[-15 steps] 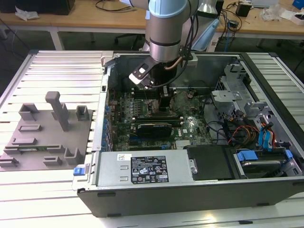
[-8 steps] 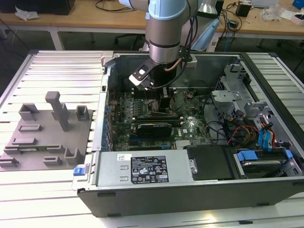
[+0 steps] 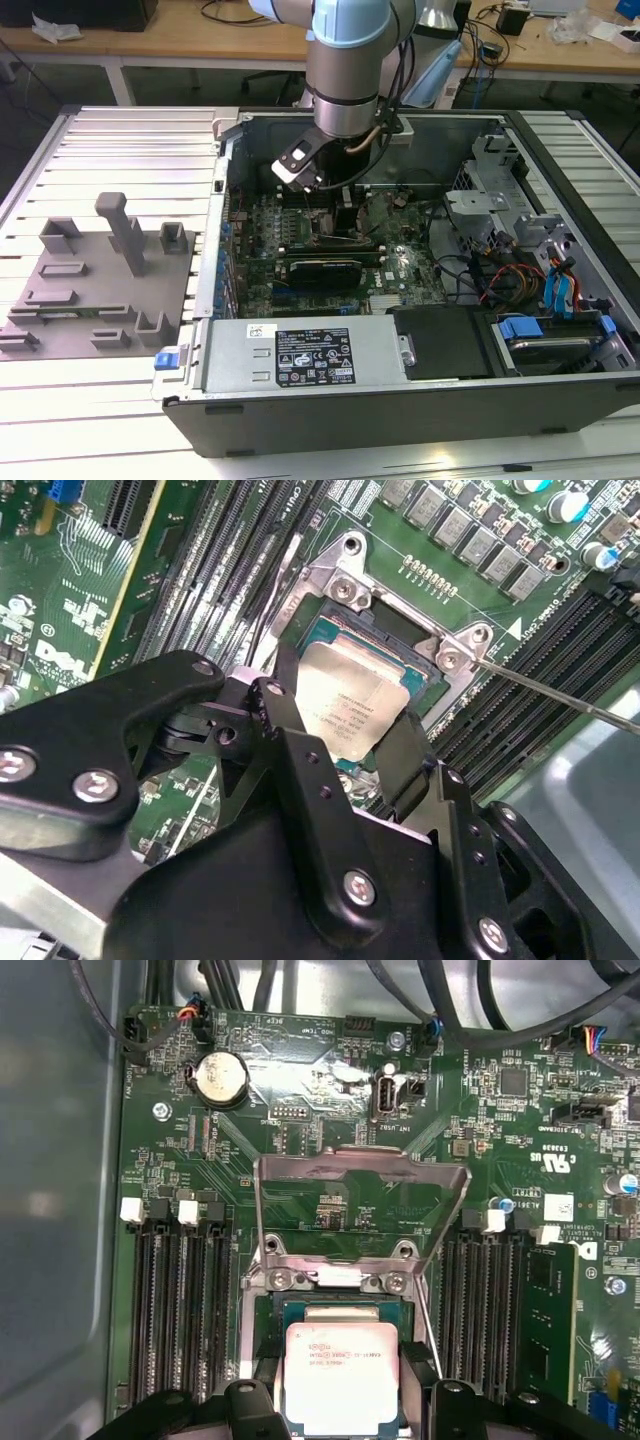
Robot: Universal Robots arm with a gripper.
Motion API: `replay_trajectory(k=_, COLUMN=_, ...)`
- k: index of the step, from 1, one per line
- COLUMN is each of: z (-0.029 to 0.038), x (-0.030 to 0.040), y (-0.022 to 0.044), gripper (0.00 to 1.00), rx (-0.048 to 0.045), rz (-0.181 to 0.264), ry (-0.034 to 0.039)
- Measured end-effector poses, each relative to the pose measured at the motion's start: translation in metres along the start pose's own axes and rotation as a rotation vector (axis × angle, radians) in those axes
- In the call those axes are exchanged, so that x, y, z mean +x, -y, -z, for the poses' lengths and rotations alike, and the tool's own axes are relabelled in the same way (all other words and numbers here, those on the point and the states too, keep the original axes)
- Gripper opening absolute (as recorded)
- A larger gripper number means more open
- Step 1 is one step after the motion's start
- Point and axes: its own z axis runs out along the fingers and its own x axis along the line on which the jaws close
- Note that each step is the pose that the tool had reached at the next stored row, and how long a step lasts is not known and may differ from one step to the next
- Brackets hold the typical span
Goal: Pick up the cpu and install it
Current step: 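Place the cpu into insertion slot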
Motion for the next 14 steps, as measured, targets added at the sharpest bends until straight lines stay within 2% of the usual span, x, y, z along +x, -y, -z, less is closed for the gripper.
replay_trajectory(k=5, z=-0.0004, x=0.0001, y=0.0003, gripper=0.55, rx=0.0002, rz=-0.005, ry=0.0000)
replay_trajectory(k=8, z=-0.0010, x=0.0001, y=0.0013, gripper=0.55, rx=0.0015, rz=-0.028, ry=0.0006)
replay_trajectory(k=14, z=-0.0032, x=0.0002, y=0.0015, gripper=0.55, rx=0.0017, rz=-0.026, ry=-0.0008)
